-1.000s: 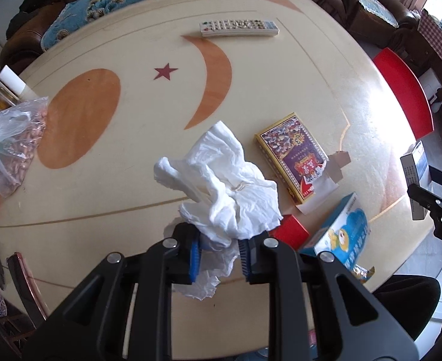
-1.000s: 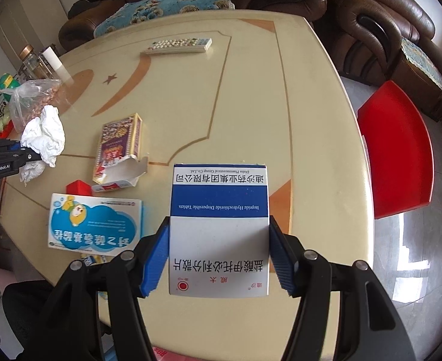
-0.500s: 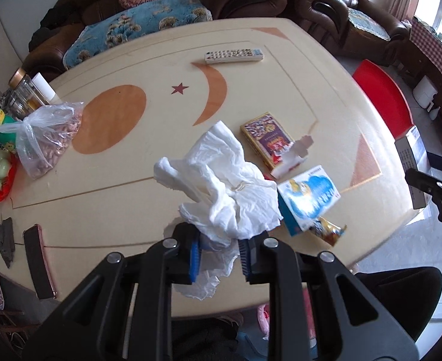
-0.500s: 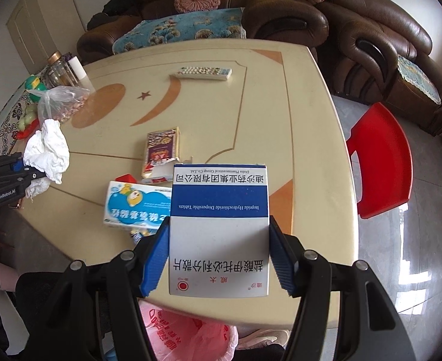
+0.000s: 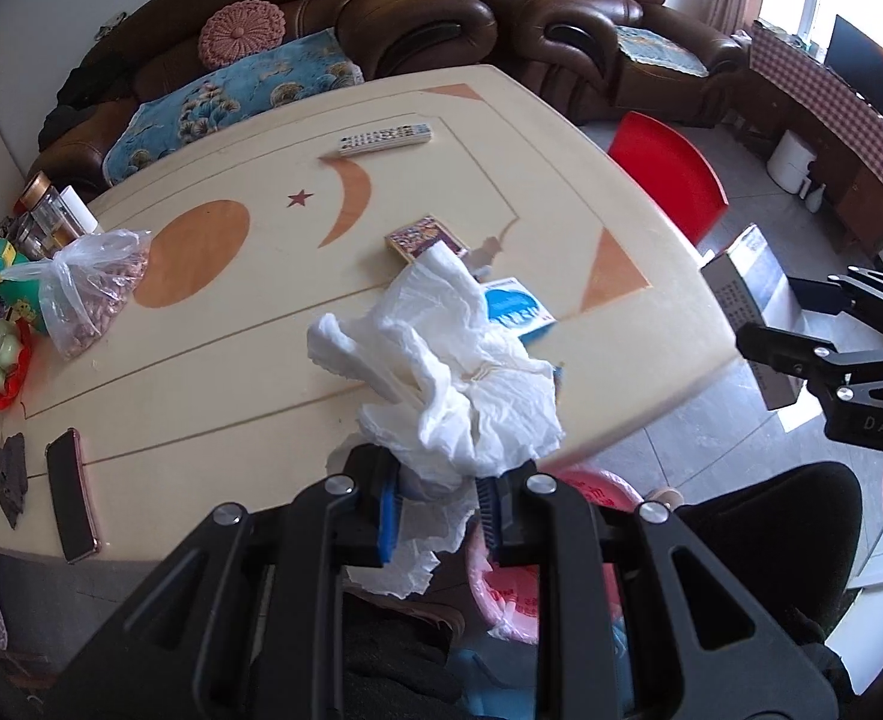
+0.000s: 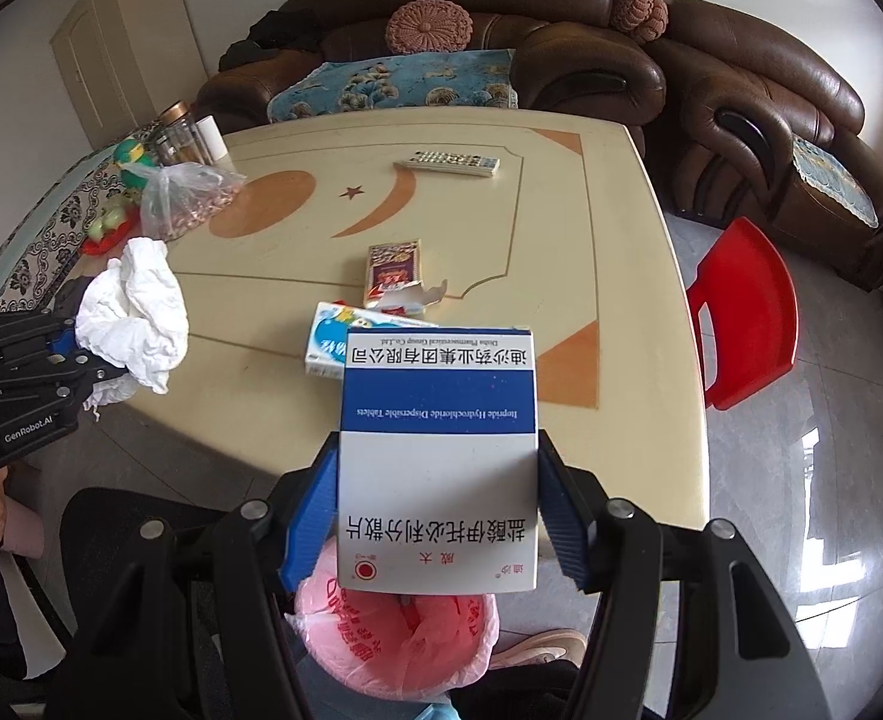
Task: Collect trash
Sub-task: 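Lift the tissue and medicine box with both tools toward the pink bin, then lower both held items into the pink bin and open both tools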
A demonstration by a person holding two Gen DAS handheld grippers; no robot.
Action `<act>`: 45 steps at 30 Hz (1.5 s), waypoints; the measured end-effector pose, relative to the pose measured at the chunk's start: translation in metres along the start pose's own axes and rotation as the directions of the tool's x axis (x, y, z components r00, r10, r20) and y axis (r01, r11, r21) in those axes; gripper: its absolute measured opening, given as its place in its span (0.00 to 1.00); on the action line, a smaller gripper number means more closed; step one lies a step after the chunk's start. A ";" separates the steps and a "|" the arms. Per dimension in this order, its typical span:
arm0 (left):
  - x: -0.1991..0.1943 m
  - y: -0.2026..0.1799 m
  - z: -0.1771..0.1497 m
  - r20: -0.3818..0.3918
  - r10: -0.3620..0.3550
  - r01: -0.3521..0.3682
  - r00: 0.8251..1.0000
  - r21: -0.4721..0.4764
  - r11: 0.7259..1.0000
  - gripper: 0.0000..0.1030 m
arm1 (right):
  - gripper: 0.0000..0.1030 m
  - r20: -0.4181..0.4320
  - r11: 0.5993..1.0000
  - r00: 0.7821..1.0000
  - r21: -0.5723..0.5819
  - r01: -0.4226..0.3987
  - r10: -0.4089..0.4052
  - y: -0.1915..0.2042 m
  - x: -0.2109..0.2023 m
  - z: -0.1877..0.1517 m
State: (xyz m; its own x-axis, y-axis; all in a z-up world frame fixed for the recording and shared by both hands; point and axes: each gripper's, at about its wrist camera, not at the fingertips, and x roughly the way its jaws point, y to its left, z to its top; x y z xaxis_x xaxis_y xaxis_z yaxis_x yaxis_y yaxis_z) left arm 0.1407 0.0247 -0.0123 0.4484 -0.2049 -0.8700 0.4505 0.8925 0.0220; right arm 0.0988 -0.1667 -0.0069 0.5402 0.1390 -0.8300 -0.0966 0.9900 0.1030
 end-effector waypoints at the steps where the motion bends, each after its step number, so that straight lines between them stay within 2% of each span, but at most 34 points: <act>1: -0.003 -0.004 -0.005 0.001 -0.013 0.013 1.000 0.001 1.000 0.21 | 0.58 0.003 1.000 1.000 0.000 -0.007 0.007 0.002 -0.004 -0.006; 9: -0.003 -0.025 -0.044 -0.018 -0.094 0.094 0.995 0.011 0.995 0.21 | 0.58 0.003 0.999 0.999 0.000 -0.032 0.032 0.015 -0.019 -0.049; 21: 0.048 -0.052 -0.104 -0.126 -0.189 0.190 0.974 -0.010 0.982 0.21 | 0.58 -0.081 0.998 0.995 0.034 -0.054 0.056 0.019 0.012 -0.110; 24: 0.073 -0.063 -0.114 -0.169 -0.177 0.180 0.969 0.000 0.984 0.21 | 0.58 -0.094 0.996 0.993 0.068 -0.059 0.065 0.016 0.024 -0.119; 28: 0.107 -0.075 -0.127 -0.230 -0.207 0.210 0.951 -0.013 0.978 0.21 | 0.58 -0.118 0.994 0.990 0.093 -0.065 0.076 0.015 0.045 -0.131; 36: 0.158 -0.087 -0.142 -0.296 -0.257 0.256 0.920 -0.042 0.966 0.21 | 0.58 -0.206 0.984 0.973 0.167 -0.068 0.103 0.003 0.106 -0.157; 39: 0.181 -0.089 -0.146 -0.337 -0.263 0.259 0.904 -0.056 0.964 0.21 | 0.58 -0.252 0.981 0.962 0.185 -0.059 0.105 -0.001 0.132 -0.167; 45: 0.230 -0.093 -0.153 -0.426 -0.287 0.262 0.858 -0.117 0.958 0.21 | 0.58 -0.331 0.980 0.939 0.197 -0.031 0.096 -0.011 0.175 -0.184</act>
State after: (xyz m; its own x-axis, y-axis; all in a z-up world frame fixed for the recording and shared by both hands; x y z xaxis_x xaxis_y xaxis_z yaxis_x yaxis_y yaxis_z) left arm 0.0838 -0.0435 -0.2895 -0.0732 -0.2608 -0.9626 0.4583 0.8485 -0.2647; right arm 0.0407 -0.1573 -0.2539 0.2214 0.2179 -0.9505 0.0534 0.9706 0.2349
